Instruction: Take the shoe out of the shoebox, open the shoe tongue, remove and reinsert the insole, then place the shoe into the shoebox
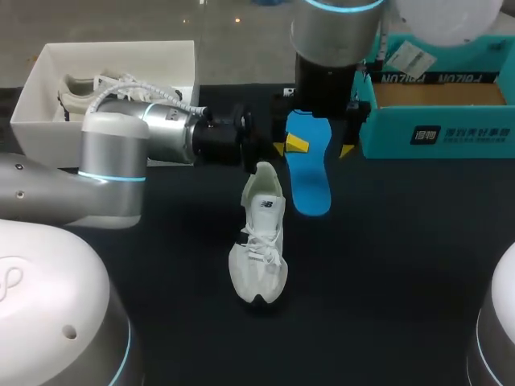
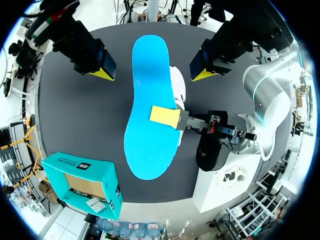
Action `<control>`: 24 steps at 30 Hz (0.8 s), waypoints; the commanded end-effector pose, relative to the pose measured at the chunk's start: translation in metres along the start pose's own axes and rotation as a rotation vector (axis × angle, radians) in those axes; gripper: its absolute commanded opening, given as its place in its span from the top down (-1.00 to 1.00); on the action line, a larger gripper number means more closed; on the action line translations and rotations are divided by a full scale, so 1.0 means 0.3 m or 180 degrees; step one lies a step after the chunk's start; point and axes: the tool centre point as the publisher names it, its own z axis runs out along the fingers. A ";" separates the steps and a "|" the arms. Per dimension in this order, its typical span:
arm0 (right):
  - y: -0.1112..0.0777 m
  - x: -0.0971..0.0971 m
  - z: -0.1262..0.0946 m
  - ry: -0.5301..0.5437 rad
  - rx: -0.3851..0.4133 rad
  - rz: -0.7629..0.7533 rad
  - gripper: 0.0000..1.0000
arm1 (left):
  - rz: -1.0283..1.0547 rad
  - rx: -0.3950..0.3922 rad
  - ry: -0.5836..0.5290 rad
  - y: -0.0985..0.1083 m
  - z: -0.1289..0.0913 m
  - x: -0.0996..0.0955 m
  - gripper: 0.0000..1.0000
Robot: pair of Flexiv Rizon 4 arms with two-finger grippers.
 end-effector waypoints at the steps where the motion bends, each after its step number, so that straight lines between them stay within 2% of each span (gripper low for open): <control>1: -0.017 -0.003 -0.001 0.0008 -0.0036 0.0002 -1.00 | 0.0003 -0.0004 0.0015 -0.001 0.002 -0.012 1.00; 23: -0.017 -0.003 -0.001 0.0008 -0.0036 0.0002 -1.00 | 0.0003 -0.0004 0.0015 -0.001 0.002 -0.012 1.00; 24: -0.010 -0.017 -0.004 0.0172 -0.0004 0.0033 -1.00 | 0.0003 -0.0004 0.0015 -0.001 0.002 -0.012 1.00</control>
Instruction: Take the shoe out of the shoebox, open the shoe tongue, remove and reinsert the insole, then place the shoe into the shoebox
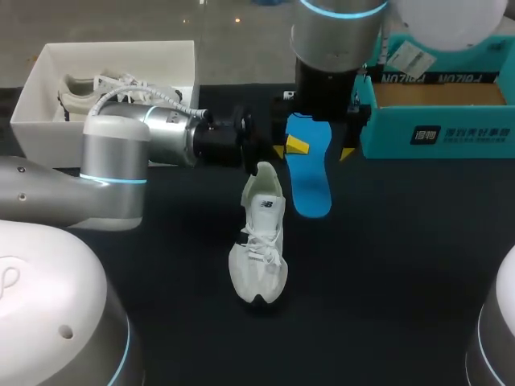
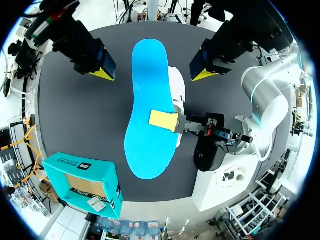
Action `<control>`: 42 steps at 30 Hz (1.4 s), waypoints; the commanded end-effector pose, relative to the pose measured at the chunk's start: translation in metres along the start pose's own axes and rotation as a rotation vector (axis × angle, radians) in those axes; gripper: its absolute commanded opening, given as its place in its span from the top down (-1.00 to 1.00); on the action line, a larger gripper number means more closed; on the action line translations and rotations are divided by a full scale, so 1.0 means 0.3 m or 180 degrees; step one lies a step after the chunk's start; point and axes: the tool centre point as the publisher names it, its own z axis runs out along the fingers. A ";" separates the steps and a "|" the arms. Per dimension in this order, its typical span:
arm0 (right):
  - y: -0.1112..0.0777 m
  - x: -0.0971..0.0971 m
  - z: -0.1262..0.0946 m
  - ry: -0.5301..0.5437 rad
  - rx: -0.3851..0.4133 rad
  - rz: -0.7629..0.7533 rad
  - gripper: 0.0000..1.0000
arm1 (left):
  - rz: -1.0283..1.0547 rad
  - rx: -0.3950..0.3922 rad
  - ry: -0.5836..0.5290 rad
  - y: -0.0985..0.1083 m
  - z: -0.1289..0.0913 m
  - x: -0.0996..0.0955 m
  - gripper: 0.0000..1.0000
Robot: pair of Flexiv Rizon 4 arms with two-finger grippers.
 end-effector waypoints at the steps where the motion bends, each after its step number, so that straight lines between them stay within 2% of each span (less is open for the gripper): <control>1: 0.014 -0.026 -0.003 0.0376 0.0072 0.0058 -1.00 | -0.0002 -0.0003 -0.0005 0.000 0.000 -0.001 1.00; 4: 0.034 -0.058 -0.026 0.1016 0.0130 0.0177 -1.00 | -0.0002 -0.0003 -0.0005 0.000 0.000 -0.001 1.00; 9: 0.053 -0.121 -0.064 0.1641 0.0099 0.0292 -1.00 | -0.0002 -0.0003 -0.0005 0.000 0.000 -0.001 1.00; 13: 0.052 -0.179 -0.068 0.2267 0.0258 0.0416 -1.00 | -0.0002 -0.0003 -0.0005 0.000 0.000 -0.001 1.00; 15: 0.043 -0.189 -0.067 0.2567 0.0282 0.0381 -1.00 | -0.0002 -0.0003 -0.0005 0.000 0.000 -0.001 1.00; 19: 0.017 -0.188 -0.047 0.3077 0.0147 0.0248 -1.00 | -0.0002 -0.0003 -0.0005 0.000 0.000 -0.001 1.00; 22: -0.001 -0.175 -0.010 0.3108 0.0175 0.0194 -1.00 | -0.0002 -0.0003 -0.0005 0.000 0.000 -0.001 1.00; 23: -0.005 -0.169 -0.001 0.3018 0.0212 0.0196 -1.00 | -0.0002 -0.0003 -0.0005 0.000 0.000 -0.001 1.00; 24: -0.005 -0.161 0.006 0.2698 0.0128 0.0205 -1.00 | -0.0002 -0.0003 -0.0005 0.000 0.000 -0.001 1.00; 39: -0.005 -0.161 0.006 0.2698 0.0128 0.0205 -1.00 | -0.0002 -0.0003 -0.0005 0.000 0.000 -0.001 1.00; 41: -0.008 -0.175 0.025 0.3119 0.0144 0.0315 -1.00 | -0.0002 -0.0003 -0.0005 0.000 0.000 -0.001 1.00; 42: -0.005 -0.187 0.035 0.3311 0.0060 0.0335 -1.00 | -0.0002 -0.0003 -0.0005 0.000 0.000 -0.001 1.00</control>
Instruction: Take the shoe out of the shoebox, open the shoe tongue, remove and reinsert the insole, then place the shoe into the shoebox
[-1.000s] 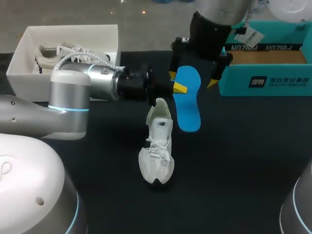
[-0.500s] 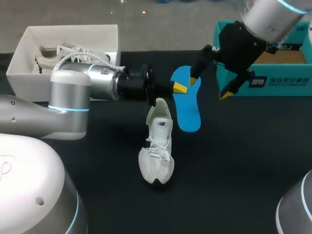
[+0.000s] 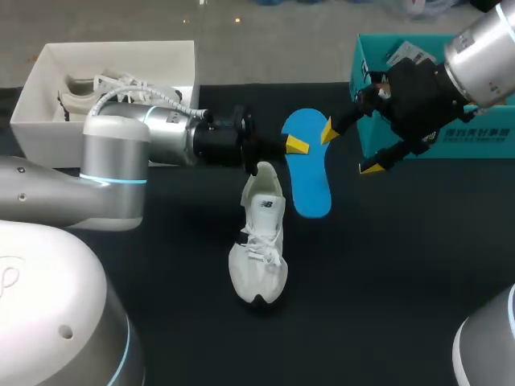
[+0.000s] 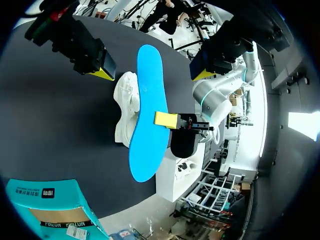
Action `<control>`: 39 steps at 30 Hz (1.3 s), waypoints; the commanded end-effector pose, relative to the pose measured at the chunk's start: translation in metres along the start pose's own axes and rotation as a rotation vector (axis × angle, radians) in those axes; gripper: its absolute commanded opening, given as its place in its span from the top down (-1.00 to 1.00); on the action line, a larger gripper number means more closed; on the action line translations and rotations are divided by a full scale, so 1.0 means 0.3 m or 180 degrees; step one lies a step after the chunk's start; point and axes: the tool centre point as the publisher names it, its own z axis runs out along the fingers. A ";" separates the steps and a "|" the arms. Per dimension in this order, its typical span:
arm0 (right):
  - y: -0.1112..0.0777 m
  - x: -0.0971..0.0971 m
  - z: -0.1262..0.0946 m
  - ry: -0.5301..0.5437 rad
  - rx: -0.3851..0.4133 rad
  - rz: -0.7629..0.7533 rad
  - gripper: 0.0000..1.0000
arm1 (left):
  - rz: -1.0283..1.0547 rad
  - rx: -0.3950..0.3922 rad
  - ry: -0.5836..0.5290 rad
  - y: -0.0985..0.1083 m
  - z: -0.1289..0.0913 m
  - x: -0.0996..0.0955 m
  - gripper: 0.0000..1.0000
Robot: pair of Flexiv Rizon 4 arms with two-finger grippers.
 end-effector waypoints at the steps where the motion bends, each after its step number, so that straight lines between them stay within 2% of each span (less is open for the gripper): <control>1: -0.002 -0.058 0.010 0.1147 -0.0103 0.0060 -1.00 | -0.0002 -0.0002 -0.0005 0.000 0.000 0.000 1.00; 3: -0.008 -0.078 0.016 0.1440 -0.0095 0.0062 -1.00 | -0.0002 -0.0002 -0.0005 0.000 0.000 0.000 1.00; 10: 0.003 -0.115 0.026 0.1640 -0.0146 0.0187 -1.00 | -0.0002 -0.0002 -0.0005 0.000 0.000 0.000 1.00; 13: 0.027 -0.128 0.008 0.1971 -0.0209 0.0419 -1.00 | -0.0002 -0.0002 -0.0005 0.000 0.000 0.000 1.00; 15: 0.040 -0.129 -0.002 0.2059 -0.0236 0.0473 -1.00 | -0.0002 -0.0002 -0.0005 0.000 0.000 0.000 1.00; 19: 0.062 -0.116 -0.024 0.1930 -0.0448 0.0453 -1.00 | -0.0002 -0.0002 -0.0005 0.000 0.000 0.000 1.00; 36: 0.062 -0.116 -0.024 0.1930 -0.0448 0.0453 -1.00 | -0.0002 -0.0002 -0.0005 0.000 0.000 0.000 1.00; 38: 0.070 -0.135 -0.007 0.2259 -0.0391 0.0498 -1.00 | -0.0002 -0.0002 -0.0005 0.000 0.000 0.000 1.00; 39: 0.075 -0.145 0.001 0.2248 -0.0364 0.0481 -1.00 | -0.0002 -0.0002 -0.0005 0.000 0.000 0.000 1.00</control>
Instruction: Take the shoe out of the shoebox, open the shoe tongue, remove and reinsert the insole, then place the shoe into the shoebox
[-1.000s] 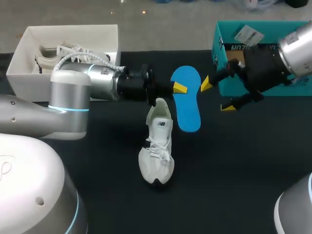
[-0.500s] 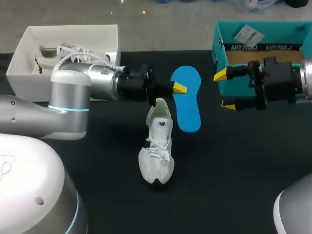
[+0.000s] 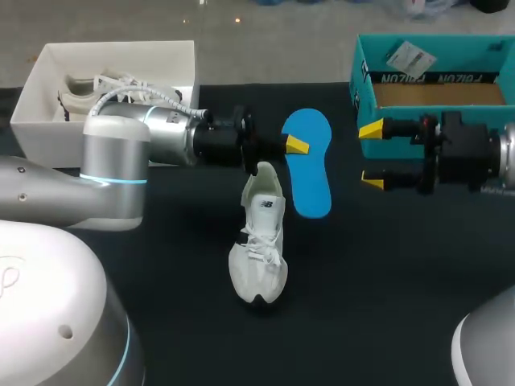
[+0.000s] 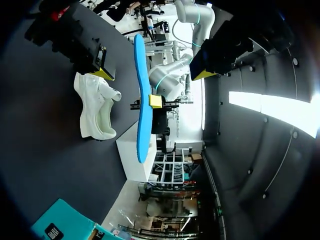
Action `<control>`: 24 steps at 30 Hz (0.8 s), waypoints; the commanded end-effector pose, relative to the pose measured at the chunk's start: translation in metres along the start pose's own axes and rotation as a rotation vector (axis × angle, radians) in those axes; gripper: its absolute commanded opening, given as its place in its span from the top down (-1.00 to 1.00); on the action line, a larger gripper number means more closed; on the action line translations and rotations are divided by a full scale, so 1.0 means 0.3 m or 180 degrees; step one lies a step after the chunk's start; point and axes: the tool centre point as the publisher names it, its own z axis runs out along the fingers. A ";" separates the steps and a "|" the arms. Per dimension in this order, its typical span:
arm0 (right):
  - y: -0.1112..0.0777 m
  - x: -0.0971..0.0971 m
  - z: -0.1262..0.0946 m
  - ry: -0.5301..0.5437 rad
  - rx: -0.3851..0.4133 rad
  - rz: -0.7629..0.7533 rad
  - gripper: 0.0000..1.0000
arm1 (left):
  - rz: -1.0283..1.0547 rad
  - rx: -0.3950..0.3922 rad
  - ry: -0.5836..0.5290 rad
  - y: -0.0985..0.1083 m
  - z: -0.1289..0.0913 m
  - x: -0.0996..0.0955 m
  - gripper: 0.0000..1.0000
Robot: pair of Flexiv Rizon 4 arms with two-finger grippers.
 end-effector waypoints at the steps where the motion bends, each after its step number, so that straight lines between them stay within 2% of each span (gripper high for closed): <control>1: 0.017 -0.043 0.010 0.0298 0.0053 0.0012 -1.00 | -0.0002 -0.0002 -0.0005 0.000 0.000 0.000 1.00; 3: 0.029 -0.040 0.006 0.0336 0.0054 -0.0035 -1.00 | -0.0002 -0.0002 -0.0005 0.000 0.000 0.000 1.00; 9: 0.086 -0.020 0.007 0.0370 0.0285 -0.0384 -1.00 | -0.0002 -0.0002 -0.0005 0.000 0.000 0.000 1.00; 14: 0.130 -0.023 0.008 0.0297 0.0440 -0.0287 -1.00 | -0.0002 -0.0002 -0.0005 0.000 0.000 0.000 1.00; 24: 0.154 -0.043 0.003 0.0334 0.0337 -0.0275 -1.00 | -0.0002 -0.0002 -0.0005 0.000 0.000 0.000 1.00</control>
